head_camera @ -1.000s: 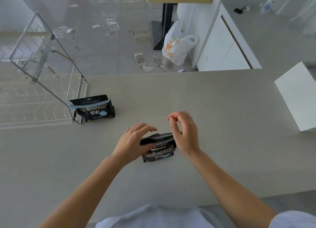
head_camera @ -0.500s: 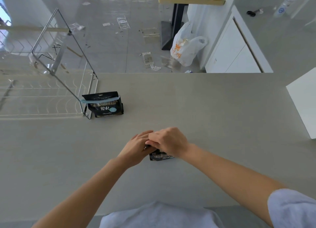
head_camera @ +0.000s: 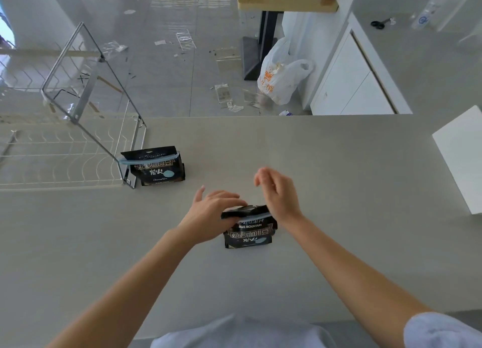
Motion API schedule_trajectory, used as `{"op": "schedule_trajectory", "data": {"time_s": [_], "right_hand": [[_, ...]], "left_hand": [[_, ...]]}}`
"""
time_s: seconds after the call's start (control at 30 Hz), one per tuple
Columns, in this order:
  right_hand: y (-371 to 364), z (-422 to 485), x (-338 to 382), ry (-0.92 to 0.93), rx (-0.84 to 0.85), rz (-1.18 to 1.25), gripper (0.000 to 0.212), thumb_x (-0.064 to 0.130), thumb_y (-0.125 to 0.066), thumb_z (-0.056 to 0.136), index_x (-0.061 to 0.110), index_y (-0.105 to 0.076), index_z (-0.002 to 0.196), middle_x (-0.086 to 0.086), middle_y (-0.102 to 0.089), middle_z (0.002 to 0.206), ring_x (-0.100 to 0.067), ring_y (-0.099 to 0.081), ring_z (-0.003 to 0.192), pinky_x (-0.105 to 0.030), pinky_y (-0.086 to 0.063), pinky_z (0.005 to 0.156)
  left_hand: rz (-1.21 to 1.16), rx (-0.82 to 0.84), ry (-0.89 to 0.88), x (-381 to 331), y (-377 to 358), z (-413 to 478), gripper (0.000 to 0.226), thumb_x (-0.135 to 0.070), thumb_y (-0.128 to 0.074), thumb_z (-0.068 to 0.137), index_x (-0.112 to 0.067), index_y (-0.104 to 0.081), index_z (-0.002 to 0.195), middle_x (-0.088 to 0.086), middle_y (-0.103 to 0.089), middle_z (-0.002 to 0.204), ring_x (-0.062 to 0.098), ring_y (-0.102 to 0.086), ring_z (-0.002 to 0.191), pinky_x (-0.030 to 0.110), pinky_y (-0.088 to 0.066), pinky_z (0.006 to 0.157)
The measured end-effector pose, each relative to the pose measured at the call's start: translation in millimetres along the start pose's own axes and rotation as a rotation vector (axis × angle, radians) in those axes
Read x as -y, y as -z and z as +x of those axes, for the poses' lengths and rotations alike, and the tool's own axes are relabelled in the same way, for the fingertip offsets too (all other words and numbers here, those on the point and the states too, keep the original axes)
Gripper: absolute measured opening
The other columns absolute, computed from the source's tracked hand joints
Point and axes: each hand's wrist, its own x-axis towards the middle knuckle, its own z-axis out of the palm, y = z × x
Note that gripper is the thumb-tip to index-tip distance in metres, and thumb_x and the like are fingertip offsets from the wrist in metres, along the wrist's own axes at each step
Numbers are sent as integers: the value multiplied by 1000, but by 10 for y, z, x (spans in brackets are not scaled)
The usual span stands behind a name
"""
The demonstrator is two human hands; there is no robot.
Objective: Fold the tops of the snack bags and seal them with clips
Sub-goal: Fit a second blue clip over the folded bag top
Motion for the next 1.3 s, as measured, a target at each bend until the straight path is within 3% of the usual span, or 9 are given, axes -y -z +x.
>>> {"op": "schedule_trajectory", "data": {"time_s": [0.07, 0.17, 0.37, 0.57, 0.73, 0.87, 1.0, 1.17, 1.3], "right_hand": [[30, -59, -187, -238, -97, 133, 32, 20, -38, 97, 15, -54, 70, 7, -46, 55, -12, -43, 53, -33, -36, 57], [-54, -247, -369, -430, -47, 213, 32, 14, -36, 98, 13, -56, 72, 5, -48, 61, -15, -45, 60, -34, -37, 64], [-53, -341, -378, -383, -41, 301, 30, 14, -37, 96, 21, -55, 74, 7, -54, 71, -8, -49, 68, -24, -41, 64], [-42, -420, -478, -307, -37, 192, 25, 17, -33, 93, 12, -49, 74, -1, -53, 72, -18, -49, 69, -34, -40, 65], [-20, -356, -468, -335, 18, 192, 28, 16, -35, 92, 17, -48, 68, 4, -52, 66, -11, -48, 63, -27, -37, 62], [46, -235, -410, -438, 167, 320, 26, 3, -39, 95, 5, -57, 77, -1, -55, 68, -14, -52, 67, -25, -43, 64], [131, -211, -244, -276, 110, 105, 19, 20, -49, 95, 12, -59, 80, 2, -63, 76, -17, -61, 77, -38, -48, 74], [122, -310, 148, 249, 310, -323, 25, 48, -55, 84, 23, -56, 88, 8, -62, 86, -11, -54, 85, -28, -43, 66], [139, -381, 135, 200, 414, -225, 22, 25, -71, 78, 18, -60, 95, 1, -61, 92, -16, -50, 91, -34, -47, 74]], "left_hand": [[75, -147, -44, -199, -19, 39, 29, -31, -59, 82, -36, -60, 110, -13, -61, 118, 12, -51, 114, 43, -17, 109], [71, -256, -65, -510, -163, 75, 20, -38, -59, 82, -31, -62, 101, -11, -64, 97, 14, -57, 94, 29, -28, 89], [-86, -380, -33, -603, -326, 93, 7, -32, -65, 79, -26, -69, 80, -8, -62, 76, 12, -54, 72, 25, -28, 65], [-238, -323, -45, -623, -399, 81, 2, -20, -68, 78, -20, -69, 77, -4, -60, 74, 14, -53, 74, 29, -38, 70], [-184, -295, -48, -603, -294, 98, 3, -25, -70, 77, -24, -71, 80, -7, -61, 74, 12, -53, 73, 26, -32, 70], [-121, -291, -69, -473, -140, 19, 8, -29, -69, 79, -28, -70, 87, -11, -62, 79, 10, -55, 78, 29, -38, 74], [-38, -274, -69, -306, -99, -136, 11, -31, -70, 78, -29, -68, 89, -12, -63, 84, 10, -56, 81, 28, -39, 73], [-169, -302, -29, -254, -208, -217, 19, -16, -74, 74, -20, -69, 92, -7, -64, 91, 16, -58, 86, 34, -45, 73], [-233, -362, -35, -182, -271, -251, 16, -21, -75, 74, -20, -73, 89, -8, -70, 92, 15, -60, 85, 40, -51, 74]]}}
